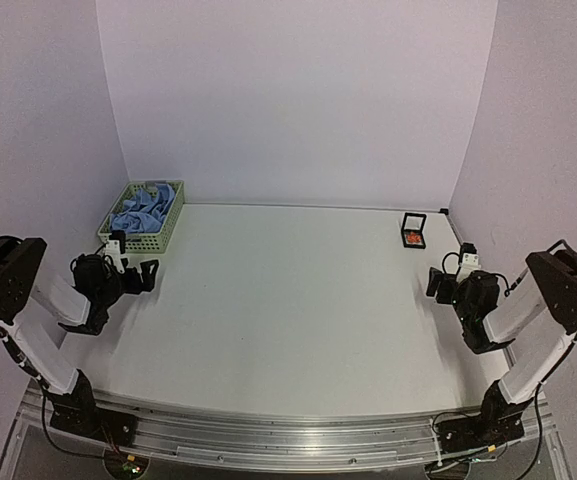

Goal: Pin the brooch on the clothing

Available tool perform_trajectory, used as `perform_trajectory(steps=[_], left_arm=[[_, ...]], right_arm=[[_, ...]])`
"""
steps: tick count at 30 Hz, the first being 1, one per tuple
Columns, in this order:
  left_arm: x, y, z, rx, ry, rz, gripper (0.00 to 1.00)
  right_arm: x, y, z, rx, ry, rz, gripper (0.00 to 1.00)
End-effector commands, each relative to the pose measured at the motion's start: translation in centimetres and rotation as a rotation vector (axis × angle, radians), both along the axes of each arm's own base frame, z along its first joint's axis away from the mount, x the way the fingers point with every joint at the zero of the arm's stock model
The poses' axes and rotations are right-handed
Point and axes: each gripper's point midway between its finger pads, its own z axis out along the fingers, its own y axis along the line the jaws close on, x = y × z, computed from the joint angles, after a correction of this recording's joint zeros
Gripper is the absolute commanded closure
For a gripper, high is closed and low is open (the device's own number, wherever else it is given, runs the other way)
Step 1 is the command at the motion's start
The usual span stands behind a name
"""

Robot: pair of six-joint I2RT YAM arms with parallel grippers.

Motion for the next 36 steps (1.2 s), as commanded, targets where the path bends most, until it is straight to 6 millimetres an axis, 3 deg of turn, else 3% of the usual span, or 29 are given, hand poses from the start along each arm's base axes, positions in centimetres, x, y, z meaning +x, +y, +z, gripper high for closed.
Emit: perform_trajectory(steps=[1,3,4,7,11,14,15,19,22,25,28,31,36], left_arm=[[0.5,0.3,0.7,0.013,-0.025,0.018,0.0],[0.1,0.5,0.9,0.006,-0.045,0.034,0.0],[-0.4,-0.3,1.1,0.01,-0.066,-0.02,0.0],[-3.4,-2.0,2.9,0.031,-0.187,-0.13,0.0],[-8.2,-4.7,6.8,0.113,-0.364,-0.312,0.0],[-7.1,-5.3,9.7,0.117,-0.281,-0.343,0.0],[-6.7,-5.4,11.0,0.123,-0.255,-0.351,0.0],[-3.8,-5.0,13.5,0.184,-0.183,-0.329,0.0],[-0.1,-4.0,15.2,0.252,-0.145,-0.275,0.0],[4.3,-3.4,15.5,0.322,-0.023,-0.272,0.0],[10.4,-1.8,14.6,0.364,0.175,-0.199,0.01],[15.8,3.4,13.7,0.417,0.317,0.099,0.02],[21.1,6.3,9.2,0.353,0.484,0.211,0.01]], right_arm=[[0.6,-0.1,1.3,0.016,-0.047,-0.007,0.02],[0.6,-0.1,1.3,0.016,-0.047,-0.007,0.02],[0.6,-0.1,1.3,0.016,-0.047,-0.008,0.02],[0.6,-0.1,1.3,0.016,-0.047,-0.007,0.02],[0.7,-0.1,1.9,0.011,-0.056,-0.005,0.02],[1.5,0.3,3.1,0.004,-0.009,0.012,0.02],[1.9,0.5,4.3,0.002,-0.02,0.025,0.02],[3.1,2.6,8.7,0.034,-0.063,0.136,0.02],[5.2,4.2,12.3,0.095,-0.041,0.201,0.02],[6.9,7.3,15.0,0.115,0.003,0.282,0.02],[8.4,11.3,17.5,0.077,0.018,0.343,0.02],[8.9,15.7,18.6,0.05,0.026,0.411,0.02],[9.2,21.0,18.6,0.077,0.042,0.537,0.02]])
